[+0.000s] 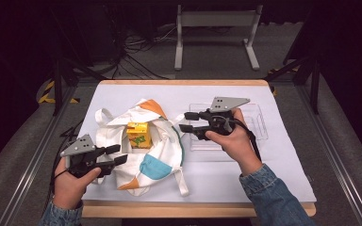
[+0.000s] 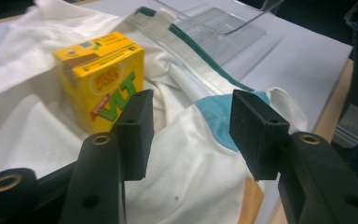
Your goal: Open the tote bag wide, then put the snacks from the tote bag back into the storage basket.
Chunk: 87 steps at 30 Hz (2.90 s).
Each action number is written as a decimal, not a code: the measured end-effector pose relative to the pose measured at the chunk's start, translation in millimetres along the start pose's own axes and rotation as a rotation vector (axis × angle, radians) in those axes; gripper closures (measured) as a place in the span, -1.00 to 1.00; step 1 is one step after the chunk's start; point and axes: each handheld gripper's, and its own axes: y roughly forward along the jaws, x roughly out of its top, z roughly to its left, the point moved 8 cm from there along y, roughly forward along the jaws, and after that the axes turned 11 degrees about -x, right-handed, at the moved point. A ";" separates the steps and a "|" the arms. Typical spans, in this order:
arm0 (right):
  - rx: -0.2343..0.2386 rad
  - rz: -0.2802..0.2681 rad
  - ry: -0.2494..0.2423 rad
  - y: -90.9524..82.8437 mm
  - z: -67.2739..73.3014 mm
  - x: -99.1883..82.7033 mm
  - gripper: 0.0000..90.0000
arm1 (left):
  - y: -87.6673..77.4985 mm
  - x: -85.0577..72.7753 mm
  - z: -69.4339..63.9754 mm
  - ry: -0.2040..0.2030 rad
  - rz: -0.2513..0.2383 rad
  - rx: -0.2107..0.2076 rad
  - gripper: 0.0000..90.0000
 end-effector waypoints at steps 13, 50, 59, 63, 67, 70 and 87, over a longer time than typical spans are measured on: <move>-0.016 0.068 -0.028 32.6 0.6 8.9 -0.01 | -20.7 -0.1 15.0 -0.053 -0.037 0.091 0.10; 0.031 0.189 -0.123 139.3 32.2 -4.8 -0.25 | -52.7 -1.4 29.8 -0.116 -0.130 0.204 0.04; 0.040 0.212 -0.130 158.4 27.5 -20.3 -0.36 | -53.5 -3.0 33.3 -0.127 -0.134 0.222 0.02; 0.043 0.220 -0.140 163.7 28.7 -25.0 -0.36 | -51.9 -3.1 32.8 -0.126 -0.131 0.218 0.02; 0.051 0.236 -0.153 168.2 32.3 -29.7 -0.34 | -51.0 -3.6 32.5 -0.128 -0.127 0.214 0.01; 0.066 0.247 -0.155 170.3 35.5 -32.5 -0.27 | -50.2 -3.8 32.5 -0.128 -0.124 0.211 0.01; 0.095 0.290 -0.242 171.3 36.1 -36.2 0.12 | -50.3 -4.4 33.4 -0.130 -0.127 0.208 0.01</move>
